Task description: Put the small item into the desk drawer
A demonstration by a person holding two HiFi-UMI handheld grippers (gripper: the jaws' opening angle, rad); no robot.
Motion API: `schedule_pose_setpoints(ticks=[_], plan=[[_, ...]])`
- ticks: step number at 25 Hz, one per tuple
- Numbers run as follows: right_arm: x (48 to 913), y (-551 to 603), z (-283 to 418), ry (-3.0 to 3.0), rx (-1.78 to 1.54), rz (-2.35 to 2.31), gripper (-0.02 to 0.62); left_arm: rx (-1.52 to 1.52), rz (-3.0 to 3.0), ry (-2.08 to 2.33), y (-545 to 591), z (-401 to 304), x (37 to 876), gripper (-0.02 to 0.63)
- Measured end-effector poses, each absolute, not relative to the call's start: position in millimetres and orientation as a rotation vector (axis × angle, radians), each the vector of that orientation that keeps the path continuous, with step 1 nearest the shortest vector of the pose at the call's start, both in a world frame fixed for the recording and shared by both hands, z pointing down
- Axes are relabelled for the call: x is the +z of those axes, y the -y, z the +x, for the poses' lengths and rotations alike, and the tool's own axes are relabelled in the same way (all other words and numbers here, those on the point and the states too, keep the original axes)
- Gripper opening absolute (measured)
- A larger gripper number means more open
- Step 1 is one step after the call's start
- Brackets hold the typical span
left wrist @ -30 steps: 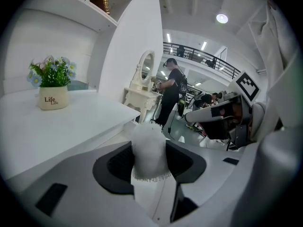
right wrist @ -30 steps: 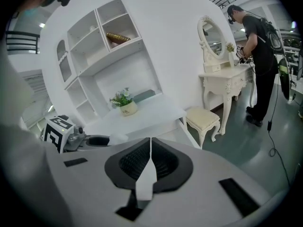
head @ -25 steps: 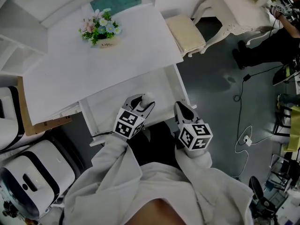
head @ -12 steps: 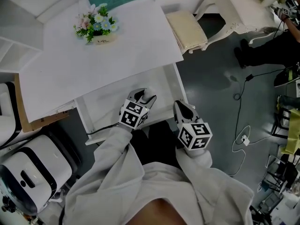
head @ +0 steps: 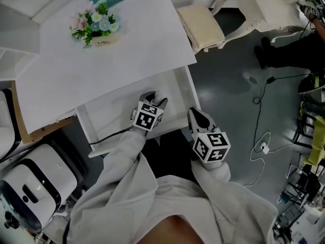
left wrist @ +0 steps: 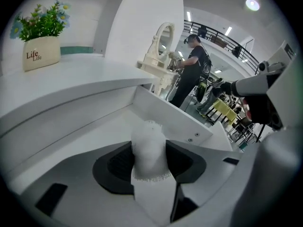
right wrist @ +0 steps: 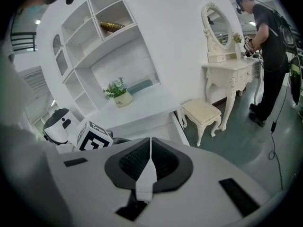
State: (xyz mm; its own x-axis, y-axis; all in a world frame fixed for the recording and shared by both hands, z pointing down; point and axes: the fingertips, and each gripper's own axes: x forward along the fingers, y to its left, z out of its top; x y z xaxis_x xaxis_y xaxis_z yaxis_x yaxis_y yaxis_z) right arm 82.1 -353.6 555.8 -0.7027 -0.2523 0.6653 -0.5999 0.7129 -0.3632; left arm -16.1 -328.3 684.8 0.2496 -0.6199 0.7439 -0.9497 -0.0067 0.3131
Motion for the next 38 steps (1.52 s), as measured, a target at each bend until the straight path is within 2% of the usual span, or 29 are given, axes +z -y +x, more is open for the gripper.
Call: schedule_pose_setpoints(ticks=[15,33,35,38], plan=[[571,371,91,2.285,0.777,0.596,0.035,0.591,1.597,1.451,337,-11,724,0.196],[576,375,91,2.291,0.756,0.547,0.035,0.631,1.562,1.494,338,-12,734,0.203],[576,376,92,2.293,0.757,0.543,0.035,0.634,1.546,1.512,339,-14,733,0.22],[577,377,91,2.302,0.753,0.528,0.035,0.654,1.523,1.544,338,-19,731,0.303]])
